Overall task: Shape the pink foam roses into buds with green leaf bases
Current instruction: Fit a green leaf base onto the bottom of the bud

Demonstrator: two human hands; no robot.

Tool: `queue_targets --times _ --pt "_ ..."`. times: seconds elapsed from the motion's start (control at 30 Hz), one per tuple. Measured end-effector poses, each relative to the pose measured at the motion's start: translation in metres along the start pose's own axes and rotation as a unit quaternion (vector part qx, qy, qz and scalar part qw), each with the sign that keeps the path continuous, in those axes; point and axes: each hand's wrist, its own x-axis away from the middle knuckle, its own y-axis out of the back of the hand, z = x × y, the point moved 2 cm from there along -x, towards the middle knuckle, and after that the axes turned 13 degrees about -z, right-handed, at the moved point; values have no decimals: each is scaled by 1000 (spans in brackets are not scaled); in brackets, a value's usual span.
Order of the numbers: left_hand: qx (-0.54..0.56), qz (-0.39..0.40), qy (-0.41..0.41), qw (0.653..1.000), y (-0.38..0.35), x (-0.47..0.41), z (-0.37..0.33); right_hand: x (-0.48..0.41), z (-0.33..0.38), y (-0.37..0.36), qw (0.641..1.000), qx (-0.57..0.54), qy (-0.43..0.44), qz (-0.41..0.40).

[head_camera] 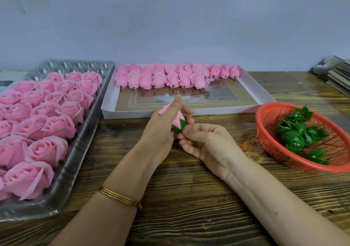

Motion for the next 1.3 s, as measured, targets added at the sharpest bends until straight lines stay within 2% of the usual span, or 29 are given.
queue_targets --times 0.2,0.53,0.67,0.93,1.3 --pt "12 4 -1 1000 1 -3 2 1 0 -3 997 60 49 2" --pt "35 5 3 999 -1 -5 3 0 2 -3 995 73 67 -1" --pt "45 7 10 999 -1 -4 2 -1 2 -3 997 50 54 11" --pt "46 5 27 999 -2 -1 -1 -1 0 -6 996 -37 -29 70" --pt "6 26 13 1000 2 -3 2 -6 -2 0 997 -47 -23 54"
